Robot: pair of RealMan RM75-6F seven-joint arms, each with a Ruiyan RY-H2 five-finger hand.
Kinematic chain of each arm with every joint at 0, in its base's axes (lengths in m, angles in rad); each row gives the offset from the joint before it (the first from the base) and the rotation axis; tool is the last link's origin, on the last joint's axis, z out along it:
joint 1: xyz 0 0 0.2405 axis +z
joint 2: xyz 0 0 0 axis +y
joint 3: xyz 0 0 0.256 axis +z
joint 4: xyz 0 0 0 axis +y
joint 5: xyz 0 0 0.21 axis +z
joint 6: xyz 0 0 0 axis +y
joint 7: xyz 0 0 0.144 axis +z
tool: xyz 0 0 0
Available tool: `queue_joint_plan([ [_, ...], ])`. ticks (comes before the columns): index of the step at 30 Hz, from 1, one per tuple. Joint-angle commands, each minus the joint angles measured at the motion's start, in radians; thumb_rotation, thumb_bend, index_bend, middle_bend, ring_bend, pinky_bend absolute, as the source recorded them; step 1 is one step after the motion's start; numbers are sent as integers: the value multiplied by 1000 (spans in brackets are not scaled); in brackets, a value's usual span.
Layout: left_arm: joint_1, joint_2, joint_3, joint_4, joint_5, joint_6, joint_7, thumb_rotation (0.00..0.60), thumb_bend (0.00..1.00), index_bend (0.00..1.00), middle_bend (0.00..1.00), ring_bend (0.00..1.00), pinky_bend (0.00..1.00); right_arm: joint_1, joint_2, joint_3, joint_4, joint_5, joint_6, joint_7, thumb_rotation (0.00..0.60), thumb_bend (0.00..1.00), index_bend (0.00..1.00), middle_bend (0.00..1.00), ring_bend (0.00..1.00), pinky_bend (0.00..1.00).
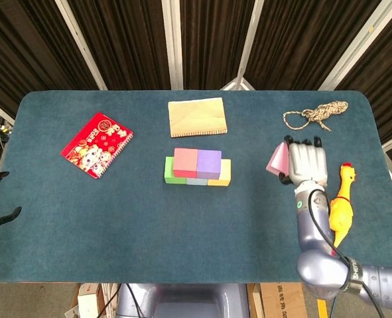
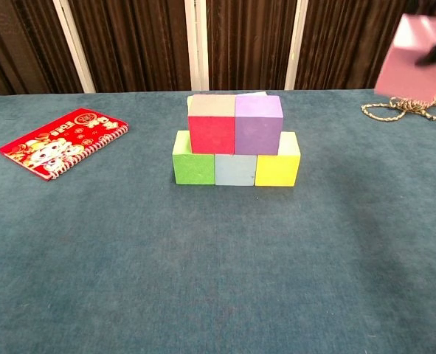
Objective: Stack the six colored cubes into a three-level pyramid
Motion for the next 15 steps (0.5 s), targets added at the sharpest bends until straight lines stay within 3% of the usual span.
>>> queue_joint_plan([
  [1, -1, -5, -3, 1, -2, 2, 4, 600, 222, 220, 70, 0, 44, 65, 52, 57, -4, 69, -46, -39, 600, 338, 175, 399, 184, 0],
  [8, -3, -14, -4, 14, -6, 4, 16, 600, 222, 220, 70, 0, 43, 193, 68, 93, 29, 191, -158, -106, 600, 337, 181, 399, 184, 0],
  [12, -3, -14, -7, 20, -9, 5, 10, 600, 222, 220, 70, 0, 43, 309, 45, 105, 113, 338, -225, -169, 600, 337, 183, 399, 184, 0],
  [15, 0, -15, -8, 23, -2, 16, 6, 600, 222, 220, 70, 0, 43, 371, 26, 100, 169, 387, -265, -200, 600, 338, 183, 399, 184, 0],
])
